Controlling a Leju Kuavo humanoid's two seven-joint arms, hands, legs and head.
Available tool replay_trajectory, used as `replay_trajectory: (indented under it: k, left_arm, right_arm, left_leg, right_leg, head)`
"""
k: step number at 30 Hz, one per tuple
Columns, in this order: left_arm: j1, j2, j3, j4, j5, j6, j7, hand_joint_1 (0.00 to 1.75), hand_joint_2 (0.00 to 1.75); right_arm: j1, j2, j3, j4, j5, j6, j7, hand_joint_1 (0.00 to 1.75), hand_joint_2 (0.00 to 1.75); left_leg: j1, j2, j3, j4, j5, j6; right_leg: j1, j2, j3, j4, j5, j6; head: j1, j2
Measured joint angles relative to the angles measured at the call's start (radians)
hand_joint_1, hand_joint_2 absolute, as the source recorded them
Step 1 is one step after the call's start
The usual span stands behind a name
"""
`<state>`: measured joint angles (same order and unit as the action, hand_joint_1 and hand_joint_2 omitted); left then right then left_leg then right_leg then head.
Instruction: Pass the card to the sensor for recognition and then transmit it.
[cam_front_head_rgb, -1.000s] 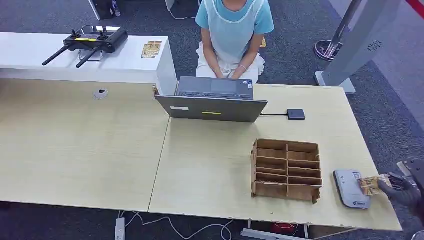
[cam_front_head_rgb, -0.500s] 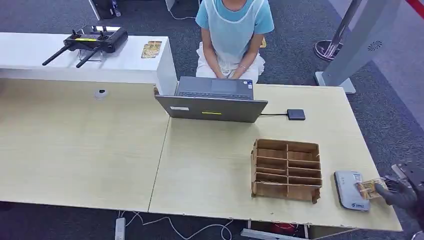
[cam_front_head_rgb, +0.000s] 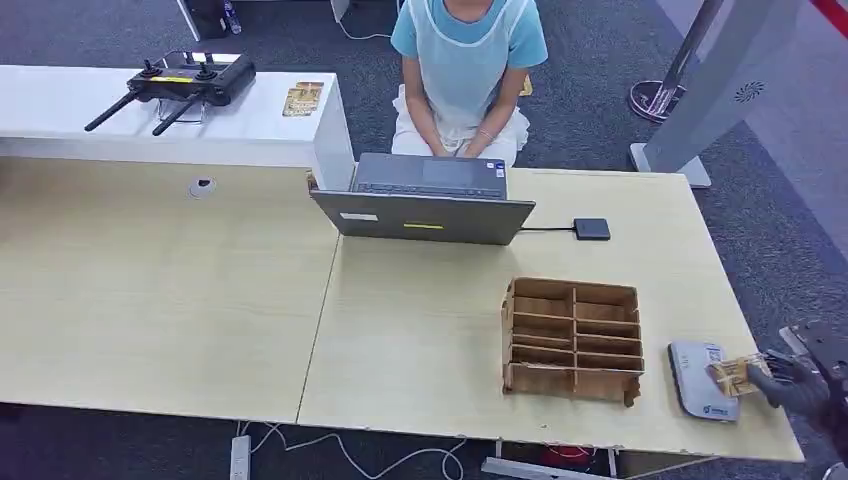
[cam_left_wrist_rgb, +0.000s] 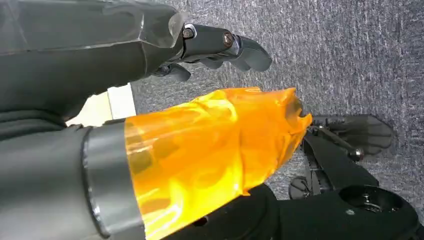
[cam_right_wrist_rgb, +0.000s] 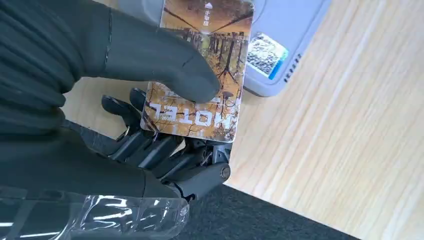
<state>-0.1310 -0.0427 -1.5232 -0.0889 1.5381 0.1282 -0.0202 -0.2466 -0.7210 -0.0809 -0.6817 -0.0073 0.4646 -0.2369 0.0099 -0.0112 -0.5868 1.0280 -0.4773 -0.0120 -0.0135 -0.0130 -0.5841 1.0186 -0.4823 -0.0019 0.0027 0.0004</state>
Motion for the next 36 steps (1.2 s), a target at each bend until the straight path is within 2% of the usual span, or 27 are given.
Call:
replay_trajectory:
  k: [12, 17, 19, 23, 29, 33, 36]
  left_arm:
    - [0.0, -0.002, 0.003, 0.0, 0.0, 0.003, -0.012, 0.0, 0.0]
    - [0.0, -0.004, 0.006, 0.0, 0.0, 0.005, -0.017, 0.0, 0.0]
    - [-0.001, -0.006, 0.006, 0.0, 0.0, 0.005, -0.018, 0.0, 0.0]
    - [-0.008, -0.01, 0.006, 0.0, 0.0, 0.005, -0.019, 0.0, 0.0]
    - [-0.016, -0.014, 0.006, 0.0, 0.0, 0.006, -0.021, 0.0, 0.0]
    - [-0.017, -0.016, 0.002, 0.0, -0.003, 0.003, -0.024, 0.0, 0.0]
    - [-0.017, -0.016, 0.0, 0.0, -0.005, -0.001, -0.029, 0.0, 0.0]
  right_arm:
    - [-0.153, -0.011, 0.007, -0.083, -0.014, 0.01, 0.014, 1.75, 1.75]
    - [-0.303, -0.005, 0.057, -0.116, 0.069, -0.05, 0.025, 1.75, 1.75]
    - [-0.375, 0.015, 0.09, -0.117, 0.144, -0.113, 0.017, 1.75, 1.75]
    - [-0.516, 0.098, 0.18, -0.122, 0.331, -0.227, 0.034, 1.75, 1.75]
    - [-0.658, 0.255, 0.325, -0.158, 0.682, -0.418, 0.145, 1.75, 1.75]
    - [-0.7, 0.38, 0.382, -0.187, 0.925, -0.461, 0.175, 1.75, 1.75]
    - [-0.725, 0.457, 0.414, -0.187, 1.037, -0.482, 0.182, 1.75, 1.75]
  left_leg:
    - [0.0, 0.001, 0.0, 0.0, 0.0, 0.0]
    - [0.0, 0.005, 0.0, 0.0, 0.0, 0.0]
    - [0.0, 0.006, 0.001, 0.0, 0.001, -0.001]
    - [0.0, 0.01, 0.002, 0.0, 0.001, -0.001]
    - [0.001, 0.011, 0.003, 0.0, 0.002, -0.003]
    - [0.001, 0.01, 0.003, 0.0, 0.003, -0.004]
    - [0.002, 0.01, 0.002, 0.0, 0.003, -0.004]
  right_leg:
    - [0.0, 0.001, 0.0, 0.001, 0.0, 0.0]
    - [0.0, 0.004, 0.0, 0.001, 0.001, -0.001]
    - [0.0, 0.005, 0.0, 0.002, 0.001, -0.001]
    - [0.0, 0.009, 0.0, 0.002, 0.002, -0.001]
    - [0.001, 0.011, -0.002, 0.004, 0.002, -0.002]
    - [0.001, 0.011, -0.002, 0.005, 0.002, -0.002]
    - [0.001, 0.01, -0.002, 0.005, 0.002, -0.002]
  head:
    - [0.0, 0.0]
    - [0.0, 0.0]
    - [0.001, 0.0]
    - [0.0, 0.0]
    - [0.0, 0.0]
    - [0.0, 0.0]
    - [0.0, 0.0]
